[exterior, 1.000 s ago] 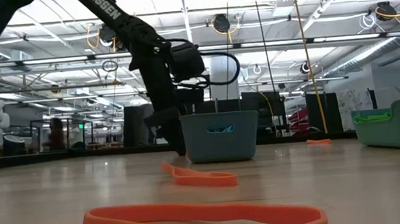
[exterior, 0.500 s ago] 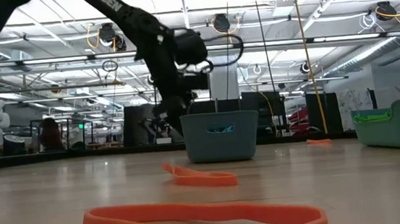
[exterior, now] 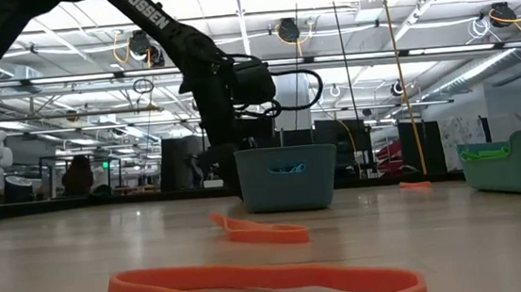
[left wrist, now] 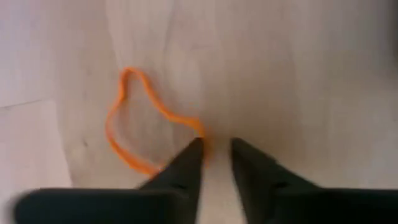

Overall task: Sort rubber bands into baskets
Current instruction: Put the orange rubberband into the orange bin

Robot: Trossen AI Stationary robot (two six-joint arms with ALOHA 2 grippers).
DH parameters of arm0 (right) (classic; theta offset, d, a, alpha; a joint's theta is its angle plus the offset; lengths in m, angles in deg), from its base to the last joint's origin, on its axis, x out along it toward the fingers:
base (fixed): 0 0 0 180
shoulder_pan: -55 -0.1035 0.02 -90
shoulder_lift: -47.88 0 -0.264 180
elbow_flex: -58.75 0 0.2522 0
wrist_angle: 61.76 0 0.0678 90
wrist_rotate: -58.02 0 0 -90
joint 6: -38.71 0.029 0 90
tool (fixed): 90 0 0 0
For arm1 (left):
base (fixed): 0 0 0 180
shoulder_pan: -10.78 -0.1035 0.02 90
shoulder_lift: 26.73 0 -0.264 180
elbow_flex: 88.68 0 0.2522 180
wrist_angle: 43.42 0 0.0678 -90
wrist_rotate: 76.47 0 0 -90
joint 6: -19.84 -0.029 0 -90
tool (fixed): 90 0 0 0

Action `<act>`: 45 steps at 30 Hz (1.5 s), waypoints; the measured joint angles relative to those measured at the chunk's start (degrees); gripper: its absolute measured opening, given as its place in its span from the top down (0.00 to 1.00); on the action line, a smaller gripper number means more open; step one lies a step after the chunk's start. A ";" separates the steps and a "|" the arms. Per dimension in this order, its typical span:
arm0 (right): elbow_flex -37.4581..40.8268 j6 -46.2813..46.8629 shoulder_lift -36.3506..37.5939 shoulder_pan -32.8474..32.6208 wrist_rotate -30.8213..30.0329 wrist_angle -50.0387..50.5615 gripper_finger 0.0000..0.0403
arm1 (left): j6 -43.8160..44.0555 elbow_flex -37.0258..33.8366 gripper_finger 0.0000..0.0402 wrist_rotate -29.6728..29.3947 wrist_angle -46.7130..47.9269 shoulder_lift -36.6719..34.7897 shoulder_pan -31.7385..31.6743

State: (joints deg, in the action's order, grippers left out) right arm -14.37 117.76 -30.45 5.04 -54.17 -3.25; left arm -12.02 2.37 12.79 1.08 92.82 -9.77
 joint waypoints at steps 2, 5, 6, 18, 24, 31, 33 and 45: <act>0.00 0.00 0.00 0.12 -0.10 -0.08 0.58 | -0.08 -0.14 0.92 0.14 0.54 -0.52 0.48; 0.00 0.06 0.00 0.63 -0.20 -0.33 0.58 | 0.02 -0.01 0.97 1.36 0.97 -0.64 0.42; 0.00 0.19 0.00 0.84 -0.20 -0.61 0.58 | 0.02 0.47 0.98 1.55 1.96 -0.63 0.48; 0.00 -2.50 -0.02 2.37 -0.58 -3.52 0.58 | 3.92 8.50 1.00 4.75 16.11 -13.85 3.15; 0.00 -5.31 -0.02 3.87 -1.91 -4.66 0.58 | 8.44 8.61 0.99 3.16 12.05 -18.42 3.22; 0.00 -8.37 -0.02 5.38 -1.60 -8.37 0.58 | 15.24 8.55 0.83 3.61 6.17 -10.04 0.02; 0.00 -8.37 -0.02 5.38 -1.48 -8.67 0.58 | 17.48 8.93 0.77 5.66 5.84 -6.70 -0.93; 0.00 -8.66 -0.02 5.27 -1.46 -9.40 0.58 | 18.00 13.29 0.64 6.83 4.19 4.89 -2.14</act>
State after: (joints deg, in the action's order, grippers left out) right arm -14.37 109.09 -30.47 10.31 -55.64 -12.65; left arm 5.98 15.66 19.62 5.27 97.71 -11.90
